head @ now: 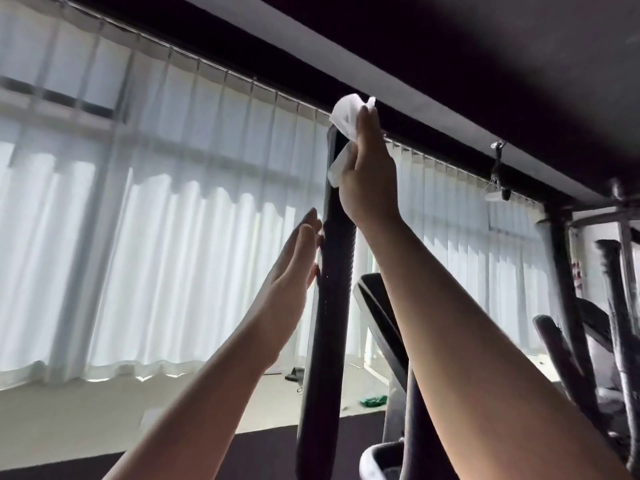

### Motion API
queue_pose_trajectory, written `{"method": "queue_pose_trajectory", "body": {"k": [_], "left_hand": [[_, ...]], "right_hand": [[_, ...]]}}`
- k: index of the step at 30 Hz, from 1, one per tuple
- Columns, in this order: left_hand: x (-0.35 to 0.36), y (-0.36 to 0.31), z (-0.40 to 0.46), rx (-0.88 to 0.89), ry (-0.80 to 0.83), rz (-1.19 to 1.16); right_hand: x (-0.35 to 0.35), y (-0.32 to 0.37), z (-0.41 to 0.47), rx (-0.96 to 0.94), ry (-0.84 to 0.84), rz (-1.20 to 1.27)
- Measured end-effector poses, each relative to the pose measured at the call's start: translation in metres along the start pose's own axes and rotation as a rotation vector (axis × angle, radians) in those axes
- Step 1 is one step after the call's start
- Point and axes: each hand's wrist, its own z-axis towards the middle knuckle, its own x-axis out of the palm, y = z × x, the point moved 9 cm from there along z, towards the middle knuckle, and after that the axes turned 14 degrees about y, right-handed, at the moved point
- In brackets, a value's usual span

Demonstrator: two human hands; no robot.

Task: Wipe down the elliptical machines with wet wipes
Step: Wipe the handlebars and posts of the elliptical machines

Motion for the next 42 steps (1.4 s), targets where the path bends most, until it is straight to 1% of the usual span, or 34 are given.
{"method": "queue_pose_trajectory", "body": {"k": [2, 4, 8, 11, 13, 14, 15, 17, 18, 20, 21, 23, 25, 26, 28, 31, 34, 36, 38, 39, 42], "left_hand": [[0.007, 0.001, -0.001, -0.008, 0.054, -0.011], [0.006, -0.003, -0.002, -0.010, 0.056, -0.069], [0.008, -0.008, -0.020, 0.001, 0.074, -0.119], [0.015, 0.001, -0.042, 0.012, 0.058, -0.037], [0.019, 0.012, -0.057, 0.016, -0.011, 0.108], [0.021, 0.015, -0.065, 0.018, -0.059, 0.231], [0.025, 0.016, -0.071, 0.040, -0.098, 0.385], [0.036, 0.022, -0.080, 0.098, -0.136, 0.676], [0.043, 0.030, -0.082, 0.124, -0.134, 0.785], [0.061, 0.046, -0.083, 0.168, -0.099, 0.969], [0.069, 0.055, -0.083, 0.176, -0.078, 1.044], [0.078, 0.067, -0.080, 0.183, -0.073, 1.149], [0.078, 0.070, -0.079, 0.192, -0.129, 1.180], [0.077, 0.069, -0.079, 0.194, -0.153, 1.177], [0.077, 0.069, -0.079, 0.208, -0.172, 1.178], [0.076, 0.068, -0.082, 0.249, -0.178, 1.180], [0.076, 0.068, -0.081, 0.236, -0.169, 1.191], [0.077, 0.071, -0.081, 0.209, -0.164, 1.210], [0.078, 0.072, -0.080, 0.182, -0.161, 1.234], [0.079, 0.073, -0.081, 0.169, -0.153, 1.247], [0.079, 0.075, -0.084, 0.154, -0.152, 1.254]], "right_hand": [[0.000, 0.013, -0.020, -0.073, 0.013, -0.051], [0.007, 0.021, -0.045, -0.124, 0.080, -0.078], [0.026, 0.017, -0.112, -0.083, 0.182, -0.135], [0.031, 0.017, -0.168, -0.142, 0.302, -0.151], [0.031, 0.008, -0.199, -0.114, 0.404, -0.128], [0.024, -0.001, -0.213, -0.079, 0.419, -0.118], [0.015, -0.012, -0.224, -0.034, 0.407, -0.115], [-0.013, -0.035, -0.237, 0.067, 0.329, -0.162], [-0.031, -0.043, -0.236, 0.084, 0.276, -0.225], [-0.063, -0.057, -0.223, 0.061, 0.201, -0.397], [-0.073, -0.066, -0.212, 0.055, 0.211, -0.496], [-0.078, -0.088, -0.192, 0.126, 0.326, -0.632], [-0.062, -0.113, -0.190, 0.213, 0.494, -0.659], [-0.049, -0.120, -0.196, 0.210, 0.573, -0.649], [-0.025, -0.124, -0.216, 0.151, 0.660, -0.611], [-0.002, -0.103, -0.257, -0.005, 0.710, -0.577], [0.006, -0.082, -0.291, -0.122, 0.755, -0.623], [0.008, -0.080, -0.298, -0.179, 0.827, -0.661], [0.008, -0.084, -0.285, -0.234, 0.899, -0.729], [0.007, -0.088, -0.273, -0.249, 0.906, -0.765], [-0.009, -0.102, -0.220, -0.194, 0.796, -0.823]]}}
